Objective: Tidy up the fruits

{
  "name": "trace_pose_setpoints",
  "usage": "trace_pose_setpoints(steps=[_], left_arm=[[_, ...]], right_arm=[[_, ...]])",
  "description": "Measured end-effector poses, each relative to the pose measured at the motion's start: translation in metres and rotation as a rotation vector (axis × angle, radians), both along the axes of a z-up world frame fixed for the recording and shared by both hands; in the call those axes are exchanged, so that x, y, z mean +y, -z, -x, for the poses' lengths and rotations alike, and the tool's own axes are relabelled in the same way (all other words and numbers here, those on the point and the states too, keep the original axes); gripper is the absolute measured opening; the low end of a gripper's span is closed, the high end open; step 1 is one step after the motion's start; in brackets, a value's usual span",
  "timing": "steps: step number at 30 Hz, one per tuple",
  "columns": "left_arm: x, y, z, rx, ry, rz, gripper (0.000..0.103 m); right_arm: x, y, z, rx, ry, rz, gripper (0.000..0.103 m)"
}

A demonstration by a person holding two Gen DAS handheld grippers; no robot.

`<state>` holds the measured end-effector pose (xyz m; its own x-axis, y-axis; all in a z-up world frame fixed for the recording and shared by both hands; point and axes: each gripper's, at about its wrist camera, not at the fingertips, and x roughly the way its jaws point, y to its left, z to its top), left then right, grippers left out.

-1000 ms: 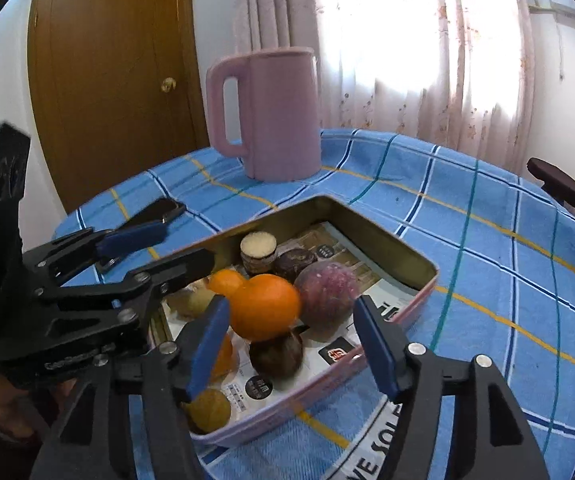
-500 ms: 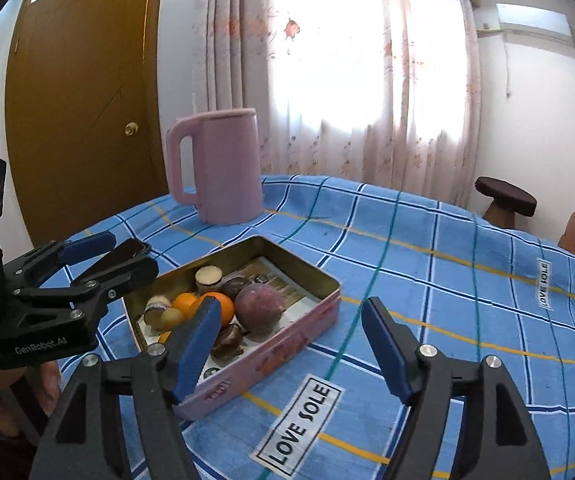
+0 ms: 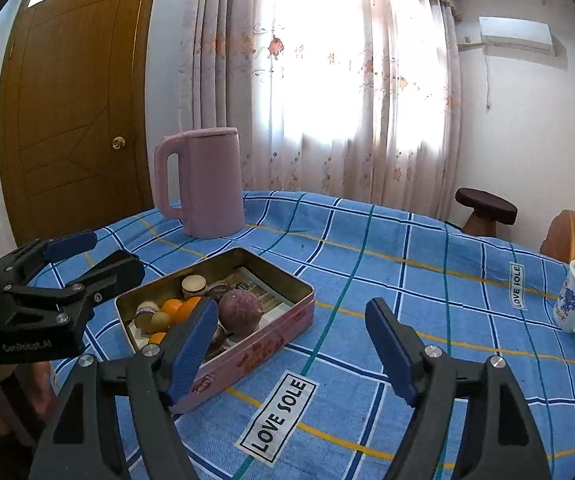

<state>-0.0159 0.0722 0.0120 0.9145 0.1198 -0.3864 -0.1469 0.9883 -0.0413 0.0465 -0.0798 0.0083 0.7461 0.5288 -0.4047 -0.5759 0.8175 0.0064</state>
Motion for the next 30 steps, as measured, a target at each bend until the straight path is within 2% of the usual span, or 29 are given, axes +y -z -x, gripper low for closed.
trace_pose_setpoints(steps=[30], left_arm=[[-0.0032, -0.0051, 0.0054, -0.014, -0.024, -0.029, 0.103]], right_arm=[[-0.0101, -0.0033, 0.0109, -0.034, 0.027, -0.017, 0.081]])
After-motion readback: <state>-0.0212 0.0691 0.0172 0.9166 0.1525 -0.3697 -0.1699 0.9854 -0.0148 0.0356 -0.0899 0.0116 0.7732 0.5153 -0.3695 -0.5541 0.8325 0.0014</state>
